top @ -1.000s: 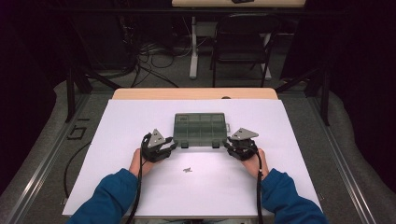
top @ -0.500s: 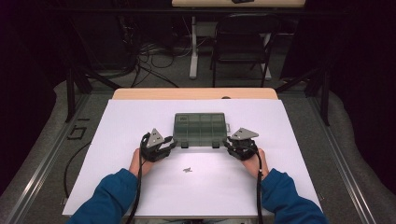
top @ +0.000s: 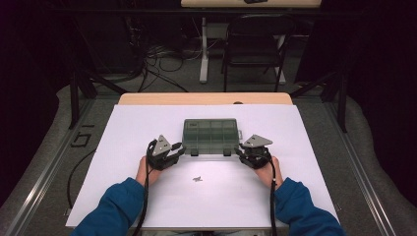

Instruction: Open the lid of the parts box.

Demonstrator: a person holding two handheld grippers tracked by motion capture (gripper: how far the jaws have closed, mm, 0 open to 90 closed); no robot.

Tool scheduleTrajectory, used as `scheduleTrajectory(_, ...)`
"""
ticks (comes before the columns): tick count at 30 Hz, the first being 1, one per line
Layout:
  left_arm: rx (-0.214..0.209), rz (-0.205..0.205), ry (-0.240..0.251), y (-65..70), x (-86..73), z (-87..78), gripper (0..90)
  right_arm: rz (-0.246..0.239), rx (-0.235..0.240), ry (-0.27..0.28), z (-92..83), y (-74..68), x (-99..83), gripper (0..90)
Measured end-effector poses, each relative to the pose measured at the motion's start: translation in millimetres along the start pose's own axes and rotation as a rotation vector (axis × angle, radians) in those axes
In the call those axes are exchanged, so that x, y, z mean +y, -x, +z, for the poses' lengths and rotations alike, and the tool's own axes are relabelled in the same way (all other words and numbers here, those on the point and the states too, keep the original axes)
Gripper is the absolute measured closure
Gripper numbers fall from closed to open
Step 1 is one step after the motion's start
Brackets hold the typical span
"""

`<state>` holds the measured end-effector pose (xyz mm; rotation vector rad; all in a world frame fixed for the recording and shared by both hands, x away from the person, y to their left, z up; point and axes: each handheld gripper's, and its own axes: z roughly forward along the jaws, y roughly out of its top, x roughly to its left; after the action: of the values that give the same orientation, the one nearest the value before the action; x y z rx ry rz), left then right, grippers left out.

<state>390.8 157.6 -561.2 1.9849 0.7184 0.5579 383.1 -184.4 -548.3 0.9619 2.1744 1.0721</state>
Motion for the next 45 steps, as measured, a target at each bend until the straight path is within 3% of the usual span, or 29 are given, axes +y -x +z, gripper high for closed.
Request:
scheduleTrajectory(17, 0.01, 0.003, 0.019, -0.2, 1.0, -1.0, 69.8, 0.006, -0.054, 0.042, -3.3, 1.0, 2.2, 66.2)
scheduleTrajectory(29, 0.007, 0.006, 0.018, -0.3, 2.3, -1.7, 69.2, 0.001, -0.053, 0.072, -3.6, -1.3, 4.1, 70.1)
scheduleTrajectory(31, 0.007, 0.03, 0.011, 0.5, 3.6, -1.3, 61.2, -0.003, -0.055, 0.08, -3.7, -1.6, 5.2, 70.4)
scheduleTrajectory(34, 0.011, 0.027, 0.004, 2.4, 4.8, -1.2, 51.5, 0.005, -0.052, 0.077, -3.4, -0.6, 6.1, 70.4)
scheduleTrajectory(38, 0.038, 0.052, -0.001, 5.0, 9.7, -1.5, 40.5, 0.017, -0.05, 0.085, -3.9, 1.4, 8.4, 70.5)
scheduleTrajectory(40, 0.062, 0.083, 0.004, 5.7, 15.0, -1.0, 35.7, 0.021, -0.049, 0.082, -4.0, 1.5, 8.6, 70.5)
scheduleTrajectory(42, 0.07, 0.121, 0.017, 5.9, 22.5, 0.9, 35.7, 0.021, -0.051, 0.084, -4.0, 1.3, 8.9, 70.4)
scheduleTrajectory(43, 0.07, 0.121, 0.017, 5.9, 22.5, 0.9, 35.9, 0.021, -0.051, 0.084, -4.0, 1.3, 8.9, 70.4)
scheduleTrajectory(44, 0.065, 0.156, -0.006, 6.4, 25.5, 3.5, 36.1, 0.022, -0.048, 0.089, -4.0, 1.5, 9.2, 70.5)
scheduleTrajectory(45, 0.056, 0.158, -0.007, 6.1, 26.2, 4.0, 37.5, 0.028, -0.046, 0.089, -4.2, 1.3, 9.3, 70.4)
